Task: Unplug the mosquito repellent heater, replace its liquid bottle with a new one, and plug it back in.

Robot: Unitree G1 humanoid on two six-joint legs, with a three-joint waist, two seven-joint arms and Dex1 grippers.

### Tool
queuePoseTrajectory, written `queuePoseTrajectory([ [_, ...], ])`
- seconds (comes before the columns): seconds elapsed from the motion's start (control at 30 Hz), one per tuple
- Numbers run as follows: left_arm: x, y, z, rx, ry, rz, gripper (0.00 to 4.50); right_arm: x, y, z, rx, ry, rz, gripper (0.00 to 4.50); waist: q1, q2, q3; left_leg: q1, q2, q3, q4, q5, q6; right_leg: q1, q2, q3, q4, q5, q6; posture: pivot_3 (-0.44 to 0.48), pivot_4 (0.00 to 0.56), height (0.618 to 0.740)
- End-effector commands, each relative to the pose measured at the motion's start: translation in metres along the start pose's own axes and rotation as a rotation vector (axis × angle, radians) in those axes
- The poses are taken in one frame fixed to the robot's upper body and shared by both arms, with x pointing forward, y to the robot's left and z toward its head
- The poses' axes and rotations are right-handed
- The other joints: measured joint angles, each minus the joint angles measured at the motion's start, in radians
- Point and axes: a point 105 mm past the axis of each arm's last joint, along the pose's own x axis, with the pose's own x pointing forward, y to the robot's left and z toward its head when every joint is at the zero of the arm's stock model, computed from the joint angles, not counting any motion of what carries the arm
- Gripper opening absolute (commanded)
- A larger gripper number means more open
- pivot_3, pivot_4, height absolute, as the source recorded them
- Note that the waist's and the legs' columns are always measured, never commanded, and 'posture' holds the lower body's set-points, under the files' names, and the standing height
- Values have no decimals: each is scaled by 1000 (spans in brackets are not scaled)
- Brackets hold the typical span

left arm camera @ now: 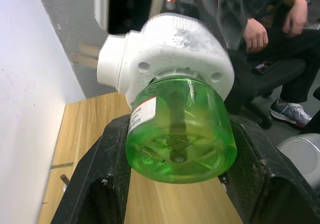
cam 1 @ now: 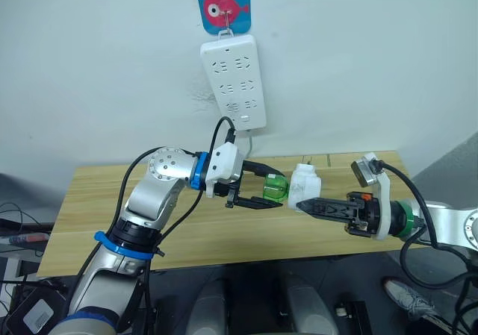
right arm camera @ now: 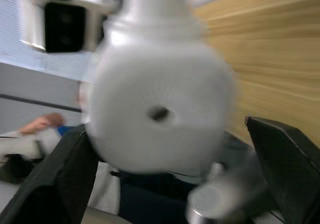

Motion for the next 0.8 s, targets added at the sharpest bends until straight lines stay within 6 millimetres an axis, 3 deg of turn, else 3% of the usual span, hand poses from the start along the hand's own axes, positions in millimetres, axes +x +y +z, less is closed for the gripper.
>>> queuePoseTrajectory([
  [0.03, -3, 1, 9, 7, -17, 0, 2278, -25, -9, 4, -160, 30, -136, 4500, 2, 0, 0, 0, 0, 0, 0, 0, 0, 0, 0, 0, 0, 0, 0, -205, 210, 740],
  [0.13, -5, -1, 3, -20, -6, -1, 2278, -36, 6, 22, -234, -22, -92, 3906, -2, 0, 0, 0, 0, 0, 0, 0, 0, 0, 0, 0, 0, 0, 0, -215, 214, 740],
  [0.3, -6, -4, -4, -30, 8, -16, 2278, -34, 43, 50, -353, -53, 22, 2060, -8, 0, 0, 1, 1, 1, 0, 0, 0, 0, 1, 1, 1, 0, 0, -225, 216, 740],
  [0.47, -2, -6, -2, -9, 0, -40, 2278, -13, 52, 73, -368, -91, 71, 172, -5, 0, 0, 1, 1, 1, 0, 0, 0, 0, 1, 1, 0, 0, 0, -224, 215, 740],
  [0.5, -1, -6, -1, -3, -4, -45, 2278, -8, 51, 75, -364, -91, 70, 0, -5, 0, 0, 1, 1, 1, 0, 0, 0, 0, 1, 1, -1, 0, 0, -224, 215, 740],
  [0.8, 2, -7, 9, 17, -34, -51, 2278, 13, 32, 68, -322, 9, 69, 0, -2, 0, 0, 0, 0, 0, 0, 0, 0, 0, 0, 1, -1, 0, 0, -205, 214, 740],
])
